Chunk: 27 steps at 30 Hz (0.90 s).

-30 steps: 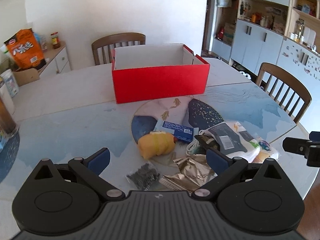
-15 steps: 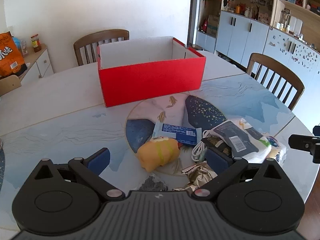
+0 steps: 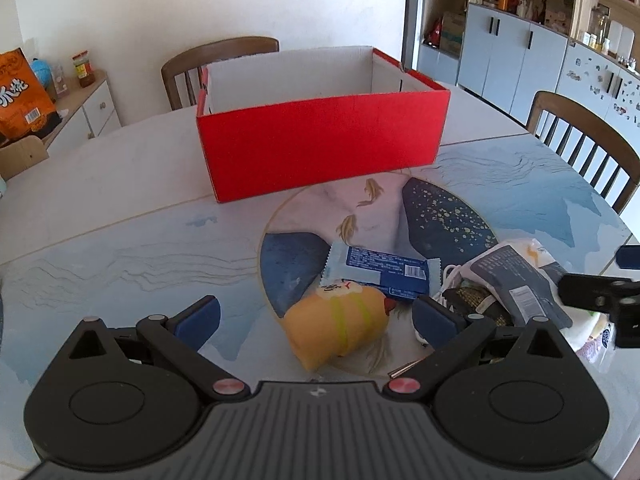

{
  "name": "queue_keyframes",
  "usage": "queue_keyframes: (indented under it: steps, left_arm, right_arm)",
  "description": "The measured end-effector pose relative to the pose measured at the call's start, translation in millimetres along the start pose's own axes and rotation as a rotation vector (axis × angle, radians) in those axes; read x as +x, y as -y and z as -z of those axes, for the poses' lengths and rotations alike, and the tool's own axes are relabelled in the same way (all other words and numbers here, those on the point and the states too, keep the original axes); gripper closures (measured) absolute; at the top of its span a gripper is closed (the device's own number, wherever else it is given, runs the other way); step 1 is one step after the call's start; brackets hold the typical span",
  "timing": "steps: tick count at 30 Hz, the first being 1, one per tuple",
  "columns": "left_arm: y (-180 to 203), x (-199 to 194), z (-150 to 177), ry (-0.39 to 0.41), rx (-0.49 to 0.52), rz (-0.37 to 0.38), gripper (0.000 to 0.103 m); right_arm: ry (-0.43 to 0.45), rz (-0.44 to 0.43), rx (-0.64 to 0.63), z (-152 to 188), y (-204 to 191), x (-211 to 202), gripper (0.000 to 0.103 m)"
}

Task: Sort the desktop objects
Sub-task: 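Move left tool toward yellow toy while right tool approaches grey-white snack bag, then close left tool on yellow toy while right tool grasps grey-white snack bag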

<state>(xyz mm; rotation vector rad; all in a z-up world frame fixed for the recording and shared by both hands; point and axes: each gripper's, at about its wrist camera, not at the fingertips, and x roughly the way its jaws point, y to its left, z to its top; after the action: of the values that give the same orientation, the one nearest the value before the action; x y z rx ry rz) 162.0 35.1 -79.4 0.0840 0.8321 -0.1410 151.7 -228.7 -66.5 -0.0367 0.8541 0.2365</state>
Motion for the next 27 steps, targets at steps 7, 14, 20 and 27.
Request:
queue_keyframes:
  steps: [7,14,20,27]
  left_arm:
    - [-0.3,21.1,0.3,-0.045,-0.034,-0.002,0.001]
    - [1.0,37.7,0.0,-0.075,-0.065,-0.014,0.001]
    - [1.8,48.8,0.9,-0.103,-0.082,0.0,0.012]
    - [1.1,51.3,1.8,-0.1,-0.092,0.011,0.019]
  right_arm:
    - [-0.048,-0.022,0.007,-5.8,-6.0,25.4,0.006]
    - [-0.087,-0.012,0.019,-4.0,-7.1,42.1,0.006]
    - [-0.107,-0.032,0.039,-4.8,-7.7,49.3,0.006]
    - [-0.128,-0.052,0.104,-4.1,1.7,53.8,0.008]
